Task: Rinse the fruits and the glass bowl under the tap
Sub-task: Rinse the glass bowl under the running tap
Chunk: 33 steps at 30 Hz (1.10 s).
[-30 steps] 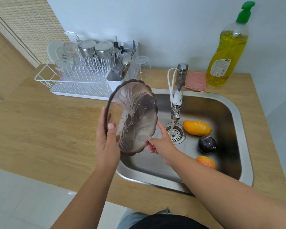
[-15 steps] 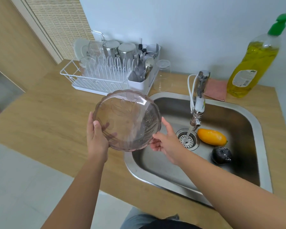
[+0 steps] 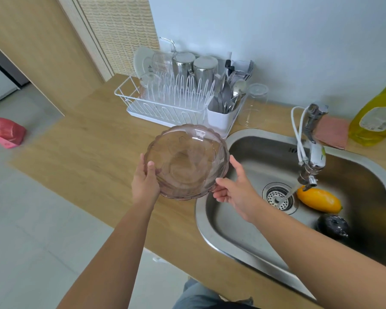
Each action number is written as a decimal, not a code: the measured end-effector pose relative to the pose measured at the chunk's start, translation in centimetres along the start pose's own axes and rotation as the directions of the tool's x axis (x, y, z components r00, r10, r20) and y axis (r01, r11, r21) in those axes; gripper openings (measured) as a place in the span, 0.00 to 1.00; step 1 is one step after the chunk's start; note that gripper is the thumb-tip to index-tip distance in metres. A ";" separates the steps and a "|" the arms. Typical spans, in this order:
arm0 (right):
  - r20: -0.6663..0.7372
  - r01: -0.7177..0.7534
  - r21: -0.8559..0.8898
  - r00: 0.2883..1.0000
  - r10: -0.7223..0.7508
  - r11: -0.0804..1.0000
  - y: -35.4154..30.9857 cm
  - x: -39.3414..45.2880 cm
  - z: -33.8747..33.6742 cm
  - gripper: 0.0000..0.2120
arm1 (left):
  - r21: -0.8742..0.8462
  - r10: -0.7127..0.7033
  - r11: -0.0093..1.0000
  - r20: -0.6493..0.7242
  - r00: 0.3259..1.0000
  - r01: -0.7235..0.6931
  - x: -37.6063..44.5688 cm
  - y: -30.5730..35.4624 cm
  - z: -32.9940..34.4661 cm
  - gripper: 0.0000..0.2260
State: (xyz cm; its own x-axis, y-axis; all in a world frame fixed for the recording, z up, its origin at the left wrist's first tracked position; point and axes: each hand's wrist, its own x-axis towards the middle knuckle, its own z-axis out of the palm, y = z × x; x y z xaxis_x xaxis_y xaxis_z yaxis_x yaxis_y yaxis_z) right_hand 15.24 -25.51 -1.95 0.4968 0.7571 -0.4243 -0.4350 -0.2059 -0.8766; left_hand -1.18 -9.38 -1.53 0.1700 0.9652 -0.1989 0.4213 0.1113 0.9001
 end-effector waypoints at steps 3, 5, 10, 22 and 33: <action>-0.002 -0.003 -0.010 1.000 0.003 1.000 -0.3 0.6 0.5 0.36 | 0.055 0.004 0.998 0.011 1.000 -0.004 1.1 -0.6 -0.3 0.24; -0.010 -0.009 -0.017 1.000 0.009 1.000 -0.4 1.0 0.7 0.36 | 0.073 0.001 0.997 0.023 1.000 -0.003 1.6 -0.7 -0.3 0.25; -0.028 -0.028 -0.010 0.999 0.028 1.000 -0.1 1.7 0.9 0.36 | 0.063 0.014 0.998 0.019 1.000 -0.015 1.9 -0.1 -0.2 0.23; -0.018 -0.021 0.033 1.000 0.021 0.999 -0.4 1.6 1.1 0.35 | 0.135 0.010 0.991 0.045 0.999 -0.016 2.5 0.4 -0.2 0.23; -0.058 -0.034 -0.011 0.998 0.033 0.999 0.4 -2.3 -3.6 0.15 | 0.389 0.421 0.846 -0.066 0.905 -0.365 -0.7 1.0 0.2 0.20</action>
State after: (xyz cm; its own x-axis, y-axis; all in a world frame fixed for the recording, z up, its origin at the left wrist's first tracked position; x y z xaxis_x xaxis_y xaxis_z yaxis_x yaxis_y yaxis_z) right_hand 16.64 -29.56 -2.13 0.5249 0.7123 -0.4659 -0.4432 -0.2386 -0.8641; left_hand -0.67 -10.04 -0.60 0.2720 0.9357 0.2245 0.6411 -0.3502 0.6829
